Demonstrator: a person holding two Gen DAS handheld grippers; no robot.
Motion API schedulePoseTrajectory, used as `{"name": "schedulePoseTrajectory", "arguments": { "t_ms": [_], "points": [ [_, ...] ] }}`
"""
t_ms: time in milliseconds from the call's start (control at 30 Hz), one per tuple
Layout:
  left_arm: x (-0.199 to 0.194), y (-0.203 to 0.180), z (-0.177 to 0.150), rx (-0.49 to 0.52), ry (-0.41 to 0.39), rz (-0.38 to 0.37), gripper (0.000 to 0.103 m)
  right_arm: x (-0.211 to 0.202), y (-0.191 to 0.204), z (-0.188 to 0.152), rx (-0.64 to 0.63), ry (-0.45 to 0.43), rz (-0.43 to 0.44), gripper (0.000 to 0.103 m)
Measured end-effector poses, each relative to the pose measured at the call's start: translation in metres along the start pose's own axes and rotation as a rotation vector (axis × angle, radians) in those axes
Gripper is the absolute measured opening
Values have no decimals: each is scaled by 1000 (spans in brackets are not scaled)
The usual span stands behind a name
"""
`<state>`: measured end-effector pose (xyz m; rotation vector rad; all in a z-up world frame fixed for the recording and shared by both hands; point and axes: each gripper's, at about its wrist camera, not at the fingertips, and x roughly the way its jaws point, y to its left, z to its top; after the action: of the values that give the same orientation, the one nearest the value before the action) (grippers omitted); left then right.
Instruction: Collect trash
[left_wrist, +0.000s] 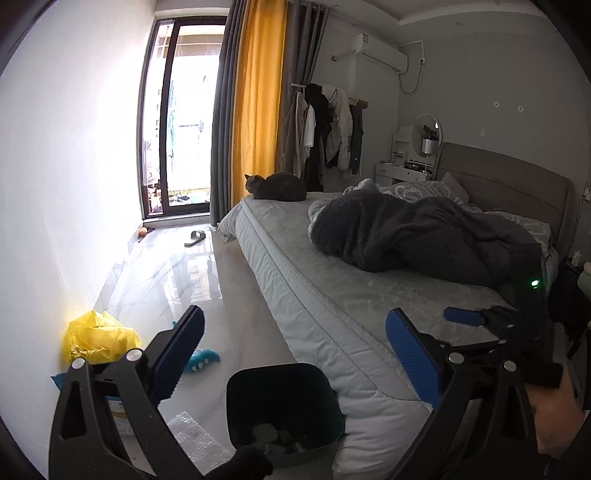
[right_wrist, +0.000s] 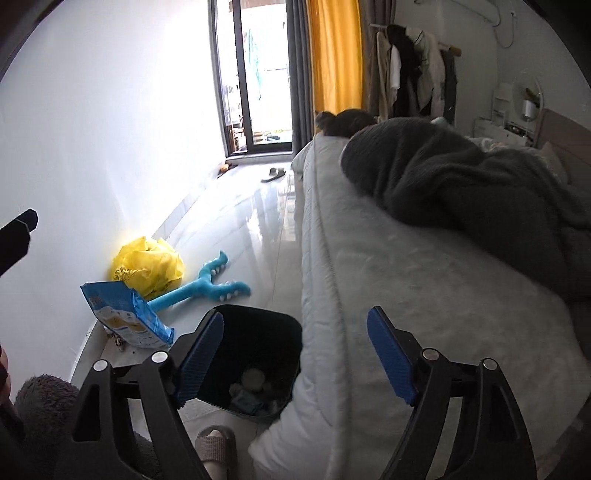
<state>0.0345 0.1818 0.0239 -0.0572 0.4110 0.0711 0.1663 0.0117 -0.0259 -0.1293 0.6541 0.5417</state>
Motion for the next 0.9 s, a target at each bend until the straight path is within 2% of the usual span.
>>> {"name": "schedulePoseTrajectory", "arguments": {
  "t_ms": [133, 233, 367, 533, 700, 900],
  "points": [
    [-6, -14, -3, 27, 11, 15, 100, -41, -22, -10, 4, -38, -50, 92],
    [-4, -24, -9, 45, 31, 26, 100, -68, -45, -21, 54, -59, -87, 95],
    [-6, -39, -15, 74, 17, 14, 100, -111, -70, -32, 99, -126, -173, 98],
    [-2, -48, -24, 71, 16, -17, 100, -150, -97, -48, 136, -198, -221, 100],
    [2, -58, -26, 67, 5, -13, 100, -165, -117, -65, 167, -233, -276, 100],
    [-4, -58, -26, 55, -40, -14, 100, -175, -120, -75, 152, -299, -264, 100]
  ]
}}
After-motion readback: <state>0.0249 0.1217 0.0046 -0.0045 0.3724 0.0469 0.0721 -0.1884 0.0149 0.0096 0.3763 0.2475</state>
